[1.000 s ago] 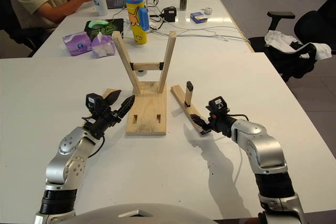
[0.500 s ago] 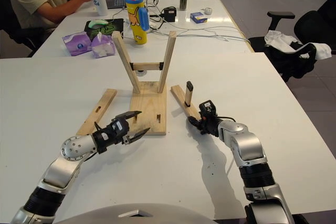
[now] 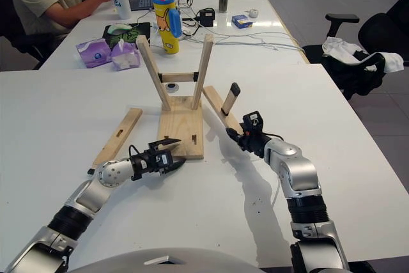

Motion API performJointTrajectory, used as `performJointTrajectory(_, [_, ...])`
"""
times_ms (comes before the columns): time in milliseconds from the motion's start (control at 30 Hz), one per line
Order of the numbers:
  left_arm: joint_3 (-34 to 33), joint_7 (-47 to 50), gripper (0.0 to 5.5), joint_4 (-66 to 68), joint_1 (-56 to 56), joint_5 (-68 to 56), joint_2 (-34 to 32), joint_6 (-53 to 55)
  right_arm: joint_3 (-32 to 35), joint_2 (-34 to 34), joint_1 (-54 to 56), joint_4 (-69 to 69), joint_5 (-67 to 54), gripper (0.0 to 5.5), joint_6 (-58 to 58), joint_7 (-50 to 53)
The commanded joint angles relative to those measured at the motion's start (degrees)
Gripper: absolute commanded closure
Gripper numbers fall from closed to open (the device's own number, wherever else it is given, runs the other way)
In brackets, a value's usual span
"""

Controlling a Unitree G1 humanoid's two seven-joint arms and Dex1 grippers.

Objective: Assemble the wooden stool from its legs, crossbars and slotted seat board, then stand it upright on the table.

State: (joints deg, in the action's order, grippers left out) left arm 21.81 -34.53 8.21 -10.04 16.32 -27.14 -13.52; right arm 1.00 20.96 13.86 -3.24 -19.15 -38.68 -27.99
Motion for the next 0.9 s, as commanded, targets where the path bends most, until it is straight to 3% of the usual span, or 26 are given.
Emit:
performJointTrajectory(33, [-2.7, -0.5, 2.16, -2.0, -0.3, -4.4, 1.4, 1.9, 3.0, 3.9, -1.1, -1.5, -3.8, 3.44, -0.8, -6.1])
performJointTrajectory(267, [-14.8, -4.4, 2.16, -13.8, 1.6, -30.4, 4.6, 18.1, 11.4, 11.7, -5.5, -6.1, -17.1, 3.44, -9.8, -17.8])
performJointTrajectory(600, [-27.6, -6.0, 0.65, -19.7, -3.9, -76.0, 5.7, 56.4, 11.5, 10.6, -3.4, -13.3, -37.2, 3.44, -22.8, -23.7])
performJointTrajectory(667, [-29.2, -4.3, 0.63, -19.1, -6.0, -83.7, 6.1, 61.9, 11.0, 9.4, -2.7, -13.3, -40.0, 3.44, -23.7, -23.7])
performJointTrajectory(900, [-31.6, -0.9, 0.63, -18.6, -9.9, -95.4, 6.1, 69.5, 10.0, 9.2, -1.6, -12.7, -46.7, 3.44, -27.6, -24.0])
